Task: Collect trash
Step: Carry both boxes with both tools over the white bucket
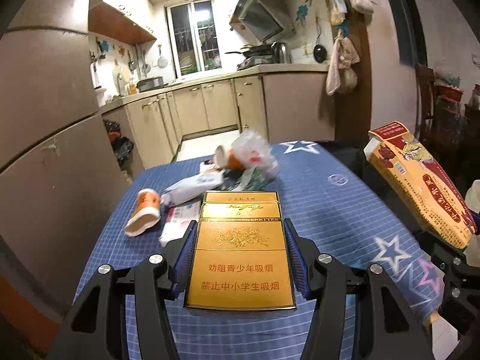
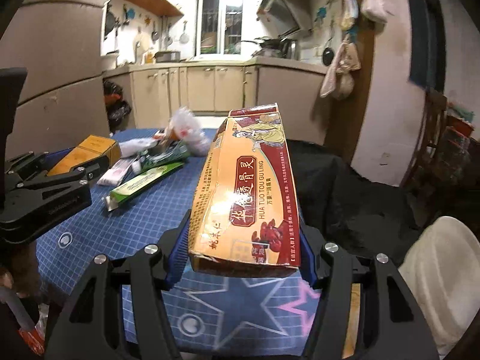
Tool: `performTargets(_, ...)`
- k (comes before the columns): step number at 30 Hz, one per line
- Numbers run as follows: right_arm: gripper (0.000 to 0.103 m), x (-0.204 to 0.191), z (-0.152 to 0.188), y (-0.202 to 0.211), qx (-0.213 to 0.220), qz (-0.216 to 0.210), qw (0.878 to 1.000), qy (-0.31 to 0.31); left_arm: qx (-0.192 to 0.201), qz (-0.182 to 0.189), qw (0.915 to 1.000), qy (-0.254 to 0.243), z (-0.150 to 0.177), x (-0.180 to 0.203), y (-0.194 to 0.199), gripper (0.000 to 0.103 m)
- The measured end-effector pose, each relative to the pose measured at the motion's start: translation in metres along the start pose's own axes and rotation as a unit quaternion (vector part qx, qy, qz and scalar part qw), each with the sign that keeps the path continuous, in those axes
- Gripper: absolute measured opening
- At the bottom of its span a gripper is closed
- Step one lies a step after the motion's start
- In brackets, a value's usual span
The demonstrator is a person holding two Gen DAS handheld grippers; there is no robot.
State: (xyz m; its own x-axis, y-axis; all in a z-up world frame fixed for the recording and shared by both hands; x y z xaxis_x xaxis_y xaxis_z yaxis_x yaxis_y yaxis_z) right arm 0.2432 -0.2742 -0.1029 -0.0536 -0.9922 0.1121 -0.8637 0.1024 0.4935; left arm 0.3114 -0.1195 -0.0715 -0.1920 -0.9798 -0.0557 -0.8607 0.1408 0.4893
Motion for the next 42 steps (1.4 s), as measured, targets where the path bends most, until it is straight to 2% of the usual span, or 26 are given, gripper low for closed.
performTargets(13,0.057,0.091,-0.007,0.058,0.049,0.093,0.994,-0.036,0.041,0.067,0.9958,-0.046,-0.030,0.107,0.023,0.057)
performTargets(21,0.057,0.162,0.014,0.087,0.055,0.157,0.983,-0.072,0.051,0.120,0.9881,-0.082,-0.034,0.191,0.032,0.057)
performTargets(28,0.057,0.221,0.034,0.111,0.056,0.214,0.971,-0.095,0.059,0.171,0.9766,-0.117,-0.036,0.271,0.038,0.057)
performTargets(37,0.058,0.283,0.064,0.140,0.048,0.278,0.952,-0.116,0.071,0.226,0.9563,-0.171,-0.024,0.367,0.051,0.057)
performTargets(40,0.058,0.296,0.077,0.147,0.036,0.296,0.947,-0.117,0.073,0.248,0.9482,-0.185,-0.019,0.397,0.057,0.057)
performTargets(42,0.058,0.306,0.088,0.150,0.026,0.307,0.944,-0.119,0.072,0.270,0.9395,-0.198,-0.012,0.421,0.062,0.057)
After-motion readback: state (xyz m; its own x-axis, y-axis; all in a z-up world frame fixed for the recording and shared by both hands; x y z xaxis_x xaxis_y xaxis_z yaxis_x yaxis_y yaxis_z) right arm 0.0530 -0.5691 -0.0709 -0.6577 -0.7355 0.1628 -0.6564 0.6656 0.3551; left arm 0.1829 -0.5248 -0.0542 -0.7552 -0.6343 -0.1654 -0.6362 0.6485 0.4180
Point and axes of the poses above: each gripper's, at about its wrist camera, not at the fingertips, and y roughly against the way its jaws point, x to its right, z to its underside, the point moved 10 cm from there along -y, roughly the way its jaws point, and after that the axes turned 6 degrees about y, right-handed, at the moved point
